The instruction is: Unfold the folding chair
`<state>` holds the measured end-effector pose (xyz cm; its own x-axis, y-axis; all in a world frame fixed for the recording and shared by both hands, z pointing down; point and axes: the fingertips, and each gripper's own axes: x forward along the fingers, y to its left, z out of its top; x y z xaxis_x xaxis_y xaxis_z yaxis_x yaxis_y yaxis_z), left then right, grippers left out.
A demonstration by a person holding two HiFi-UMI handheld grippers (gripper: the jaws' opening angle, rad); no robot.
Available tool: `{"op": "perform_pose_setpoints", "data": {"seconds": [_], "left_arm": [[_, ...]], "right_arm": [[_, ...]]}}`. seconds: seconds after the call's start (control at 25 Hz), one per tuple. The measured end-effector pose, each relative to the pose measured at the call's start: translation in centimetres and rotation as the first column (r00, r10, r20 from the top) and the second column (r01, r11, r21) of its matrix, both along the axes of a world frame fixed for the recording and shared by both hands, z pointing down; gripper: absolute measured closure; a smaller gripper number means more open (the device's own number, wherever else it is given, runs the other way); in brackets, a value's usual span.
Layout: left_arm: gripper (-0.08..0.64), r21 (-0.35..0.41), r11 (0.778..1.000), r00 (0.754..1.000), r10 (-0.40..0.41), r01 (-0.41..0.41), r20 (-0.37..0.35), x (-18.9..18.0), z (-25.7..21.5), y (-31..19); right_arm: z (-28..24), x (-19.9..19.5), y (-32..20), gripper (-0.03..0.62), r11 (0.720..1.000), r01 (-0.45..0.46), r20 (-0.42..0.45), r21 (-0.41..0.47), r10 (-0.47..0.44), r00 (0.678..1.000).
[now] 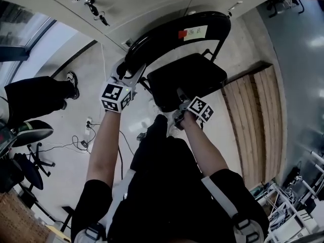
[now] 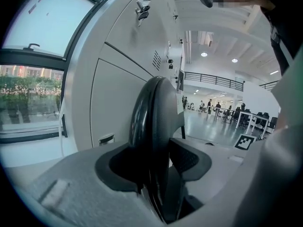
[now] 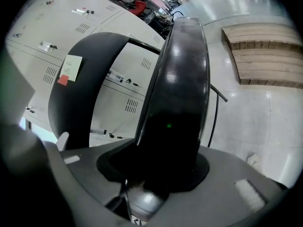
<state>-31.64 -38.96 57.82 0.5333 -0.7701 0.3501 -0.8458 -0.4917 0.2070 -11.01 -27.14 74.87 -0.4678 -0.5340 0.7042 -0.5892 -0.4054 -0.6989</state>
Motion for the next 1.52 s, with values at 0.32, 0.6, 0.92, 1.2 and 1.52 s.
{"op": "perform_pose_setpoints", "data": {"seconds": [0.32,0.6,0.92,1.2,1.52], "left_arm": [[0.348,0.016,1.0,0.999,-0.007,0.006,0.031,1.0,0.9,1.7],[0.348,0.024,1.0,1.0,-0.012,0.011,0.024,2.0,1.7,3.5],[0.348,0.043,0.999,1.0,-0.012,0.011,0.018,3.3,2.5,5.4],[0.35,0.047,0.999,1.0,-0.018,0.018,-0.004,4.4,3.8,6.6],[0.353,0.065,0.998,1.0,-0.019,0.019,-0.015,4.8,4.6,7.1]], "right_arm": [[2.2,2.5,4.5,0.397,1.0,0.003,0.057,-0.01,-0.002,0.998],[4.7,5.0,8.7,0.393,1.0,-0.003,0.122,-0.025,0.006,0.992],[7.5,7.5,12.1,0.387,0.999,-0.02,0.188,-0.038,0.027,0.982],[10.1,9.8,14.5,0.374,0.999,-0.024,0.223,-0.035,0.031,0.974],[12.5,11.4,15.7,0.347,0.999,-0.033,0.223,-0.038,0.04,0.974]]}}
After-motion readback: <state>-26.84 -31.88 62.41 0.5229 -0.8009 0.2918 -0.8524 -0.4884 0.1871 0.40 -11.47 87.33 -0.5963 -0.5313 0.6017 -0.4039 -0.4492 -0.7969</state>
